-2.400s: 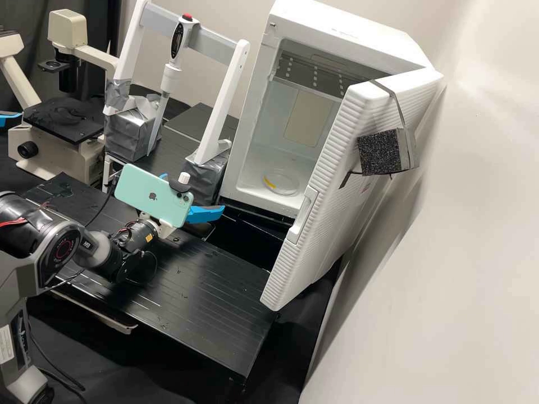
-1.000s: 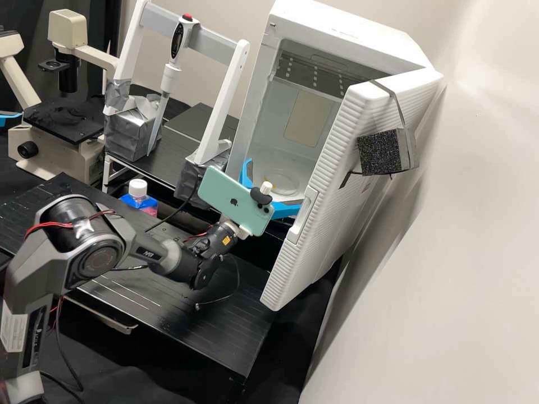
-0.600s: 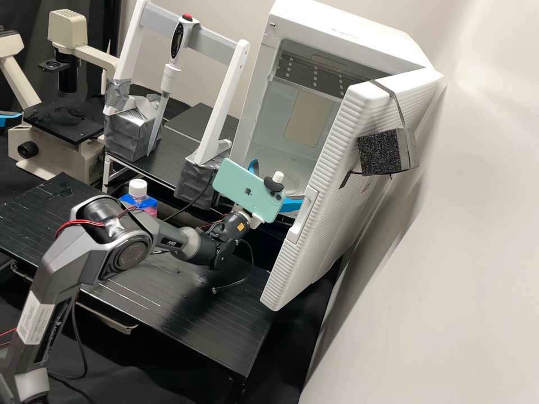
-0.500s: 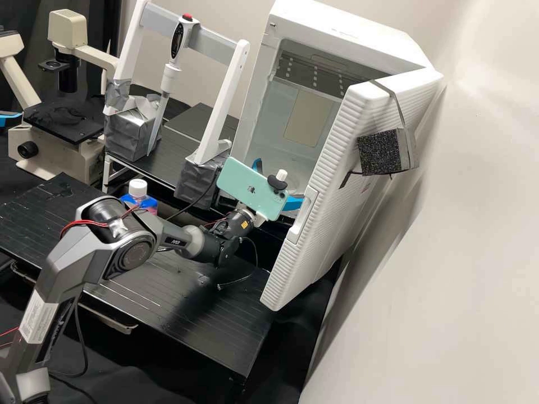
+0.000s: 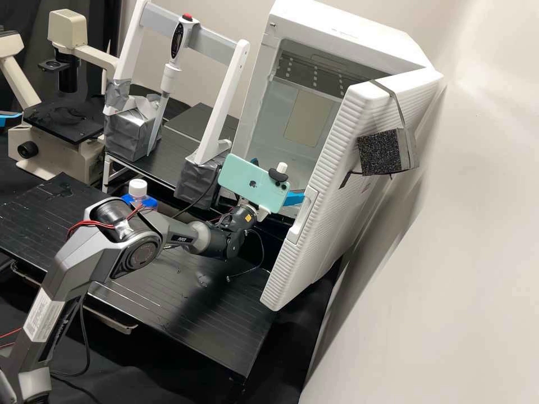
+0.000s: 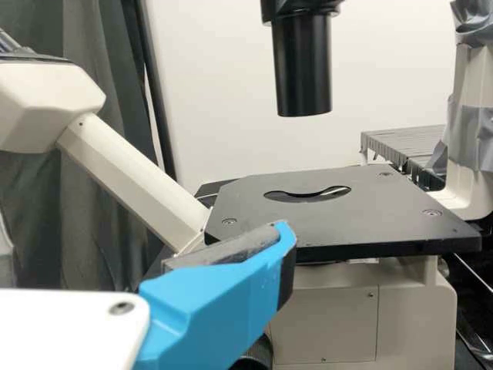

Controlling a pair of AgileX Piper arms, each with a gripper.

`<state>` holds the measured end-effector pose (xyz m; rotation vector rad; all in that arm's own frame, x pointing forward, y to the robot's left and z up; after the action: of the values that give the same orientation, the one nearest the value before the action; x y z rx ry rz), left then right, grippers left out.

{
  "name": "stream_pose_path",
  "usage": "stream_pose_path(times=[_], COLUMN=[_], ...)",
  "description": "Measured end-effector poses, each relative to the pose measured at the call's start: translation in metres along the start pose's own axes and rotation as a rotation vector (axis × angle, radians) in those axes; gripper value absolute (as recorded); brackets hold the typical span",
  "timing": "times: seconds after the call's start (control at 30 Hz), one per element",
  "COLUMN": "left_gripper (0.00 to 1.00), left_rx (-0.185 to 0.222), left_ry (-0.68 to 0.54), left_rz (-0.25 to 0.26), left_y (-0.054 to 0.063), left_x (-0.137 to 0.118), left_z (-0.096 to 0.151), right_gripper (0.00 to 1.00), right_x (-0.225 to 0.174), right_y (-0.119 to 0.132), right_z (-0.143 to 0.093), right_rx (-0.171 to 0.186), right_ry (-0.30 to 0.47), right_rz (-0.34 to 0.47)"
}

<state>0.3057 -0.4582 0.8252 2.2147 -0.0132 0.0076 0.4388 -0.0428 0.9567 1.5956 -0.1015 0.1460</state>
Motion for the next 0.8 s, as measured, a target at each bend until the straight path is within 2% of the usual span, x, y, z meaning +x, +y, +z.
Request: stream_pose_path(times=[0.17,0.3,0.8], left_gripper=[1.0,1.0,1.0], left_rx=[0.0,0.0,0.0], left_ry=[0.0,0.0,0.0], left_rz=[0.0,0.0,0.0], left_y=[0.0,0.0,0.0], left_x=[0.0,0.0,0.0], left_z=[0.0,0.0,0.0], right_gripper=[1.0,1.0,1.0], right_x=[0.002,0.003,0.025], right_y=[-0.009,-0.013,-0.009], right_z=[0.001,0.007,0.015], right_rx=[0.005,-0.013,-0.025], right_ry=[-0.016,-0.034,-0.06], right_rz=[-0.025,-0.037,-0.03])
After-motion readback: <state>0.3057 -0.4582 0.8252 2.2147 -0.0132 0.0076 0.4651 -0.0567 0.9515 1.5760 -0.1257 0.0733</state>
